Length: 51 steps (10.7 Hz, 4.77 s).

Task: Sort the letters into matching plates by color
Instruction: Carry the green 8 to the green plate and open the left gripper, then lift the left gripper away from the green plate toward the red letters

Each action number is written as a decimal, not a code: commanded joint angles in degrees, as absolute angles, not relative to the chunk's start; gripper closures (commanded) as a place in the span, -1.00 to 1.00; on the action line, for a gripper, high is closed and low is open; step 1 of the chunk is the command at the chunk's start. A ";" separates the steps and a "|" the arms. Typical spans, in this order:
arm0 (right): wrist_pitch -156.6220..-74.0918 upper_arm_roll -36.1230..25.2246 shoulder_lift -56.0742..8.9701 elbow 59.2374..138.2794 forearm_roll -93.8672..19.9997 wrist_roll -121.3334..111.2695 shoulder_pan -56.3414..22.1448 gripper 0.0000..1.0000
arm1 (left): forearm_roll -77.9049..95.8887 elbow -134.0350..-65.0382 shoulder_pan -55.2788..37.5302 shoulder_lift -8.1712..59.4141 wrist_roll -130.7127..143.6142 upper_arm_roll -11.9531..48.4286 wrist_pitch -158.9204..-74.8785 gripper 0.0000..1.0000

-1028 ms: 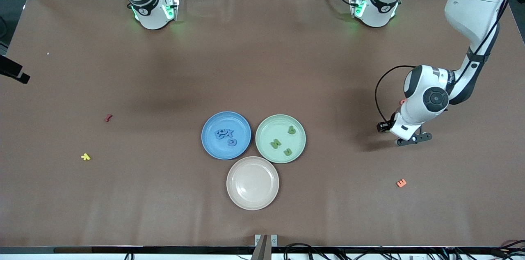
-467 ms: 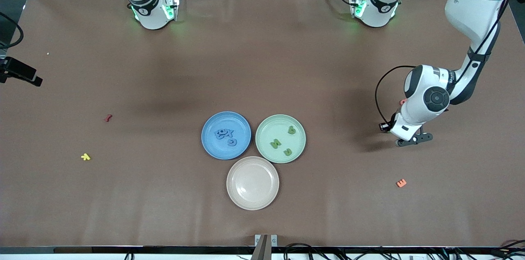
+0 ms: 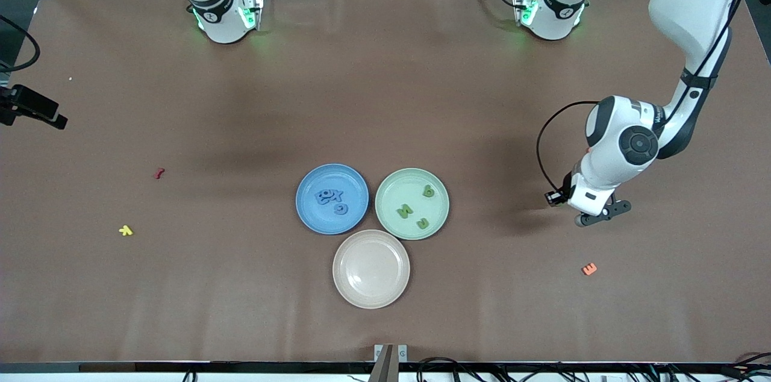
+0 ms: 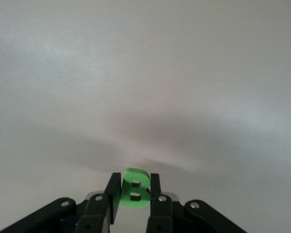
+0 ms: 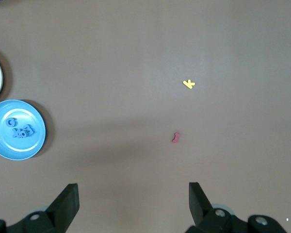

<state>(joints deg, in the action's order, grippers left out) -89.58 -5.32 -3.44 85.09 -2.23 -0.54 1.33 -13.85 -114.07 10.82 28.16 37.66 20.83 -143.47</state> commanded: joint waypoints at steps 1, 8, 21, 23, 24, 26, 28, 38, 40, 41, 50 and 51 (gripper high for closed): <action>-90.18 -3.96 -2.99 84.73 -1.32 0.26 2.20 -1.00 | -12.39 -110.14 6.43 28.56 49.62 22.76 -141.42 1.00; -89.91 -3.87 -2.99 85.34 -1.32 0.35 1.24 -1.00 | -10.11 -91.69 -7.54 40.24 72.31 22.59 -141.42 1.00; -90.44 -4.31 -3.08 84.64 -0.35 4.66 1.49 -1.00 | -13.01 -86.48 -18.20 42.81 77.96 21.88 -142.30 -1.00; -91.49 -4.22 -3.51 84.55 -0.44 4.75 1.41 -1.00 | -14.23 -86.57 -16.45 42.10 74.73 21.10 -139.24 -1.00; -91.58 -4.31 -3.52 84.55 -0.53 4.66 1.49 -1.00 | -14.67 -86.57 -14.70 41.58 68.88 21.09 -134.69 -1.00; -91.50 -4.31 -3.69 84.64 -0.53 4.22 1.49 -1.00 | -13.71 -86.48 -10.22 39.39 55.25 21.70 -125.46 -1.00; -91.58 -4.31 -4.65 84.64 -0.35 4.22 1.58 -1.00 | -13.71 -86.75 -7.13 37.45 47.94 21.71 -119.56 -1.00; -90.18 -4.39 -4.57 83.32 -0.44 4.39 1.58 -1.00 | -12.74 -118.62 5.16 16.72 44.74 26.53 -127.51 -1.00; -90.26 -4.39 -4.75 83.15 -0.35 4.39 1.67 -1.00 | -12.66 -120.67 8.34 14.07 40.81 27.95 -127.88 -1.00; -90.26 -4.31 -4.75 83.14 -0.44 4.39 1.76 -1.00 | -12.66 -121.11 9.31 13.11 39.56 28.04 -127.79 -1.00; -89.30 -4.31 -5.10 83.23 -1.32 4.13 2.99 -1.00 | -8.45 -100.23 12.99 11.60 29.46 28.04 -107.96 -1.00; -89.21 -4.31 -5.10 83.23 -1.32 4.22 2.99 -1.00 | -8.00 -97.93 14.66 11.43 27.79 28.04 -105.67 -1.00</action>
